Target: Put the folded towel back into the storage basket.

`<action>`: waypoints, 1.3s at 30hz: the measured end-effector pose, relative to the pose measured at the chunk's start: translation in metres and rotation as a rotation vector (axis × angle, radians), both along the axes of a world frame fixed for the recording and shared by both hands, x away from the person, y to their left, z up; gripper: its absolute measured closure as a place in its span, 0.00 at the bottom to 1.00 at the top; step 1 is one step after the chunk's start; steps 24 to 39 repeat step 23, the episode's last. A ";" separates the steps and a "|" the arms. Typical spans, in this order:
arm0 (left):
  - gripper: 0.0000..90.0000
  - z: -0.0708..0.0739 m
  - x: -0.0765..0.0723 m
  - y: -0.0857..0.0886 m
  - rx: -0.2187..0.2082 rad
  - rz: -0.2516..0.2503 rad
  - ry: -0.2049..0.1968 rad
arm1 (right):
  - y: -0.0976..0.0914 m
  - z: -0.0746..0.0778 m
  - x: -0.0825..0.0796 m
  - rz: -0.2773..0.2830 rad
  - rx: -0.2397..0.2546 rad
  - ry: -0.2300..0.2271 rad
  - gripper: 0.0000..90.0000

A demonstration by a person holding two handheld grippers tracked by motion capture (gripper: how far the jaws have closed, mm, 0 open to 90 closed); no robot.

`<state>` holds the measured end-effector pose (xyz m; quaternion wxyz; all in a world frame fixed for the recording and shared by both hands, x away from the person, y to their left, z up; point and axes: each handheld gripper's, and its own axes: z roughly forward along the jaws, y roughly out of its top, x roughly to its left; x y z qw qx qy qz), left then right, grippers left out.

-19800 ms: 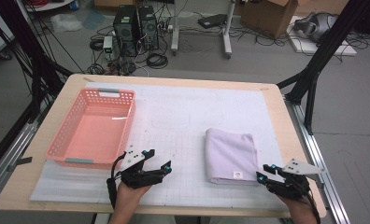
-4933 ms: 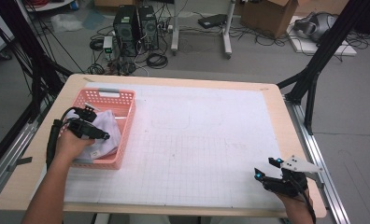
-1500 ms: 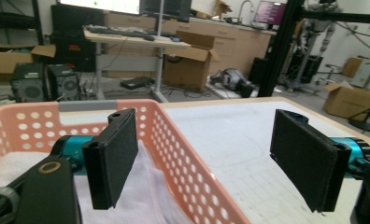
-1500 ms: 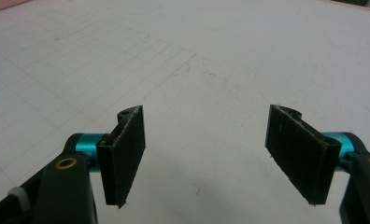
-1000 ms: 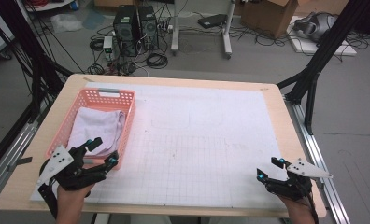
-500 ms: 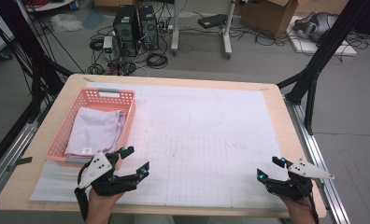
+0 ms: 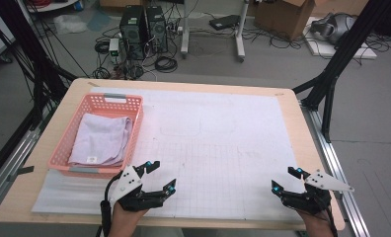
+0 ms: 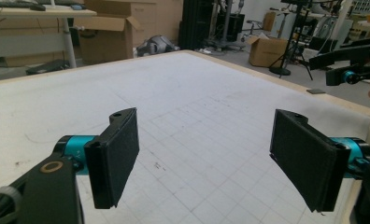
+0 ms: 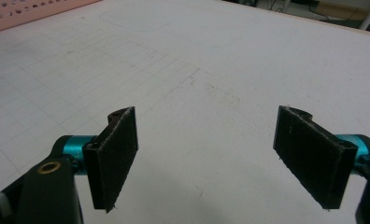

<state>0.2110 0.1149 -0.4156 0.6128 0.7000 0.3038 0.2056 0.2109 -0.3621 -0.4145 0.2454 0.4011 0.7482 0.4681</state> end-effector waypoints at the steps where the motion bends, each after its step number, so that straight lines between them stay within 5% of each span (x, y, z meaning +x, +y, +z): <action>1: 0.27 -0.001 0.000 -0.001 0.000 -0.002 0.003 | 0.001 0.000 -0.001 -0.001 0.002 0.003 0.23; 39: 0.27 -0.008 0.006 -0.008 0.003 -0.009 0.028 | 0.001 -0.001 0.000 -0.001 0.001 0.006 0.23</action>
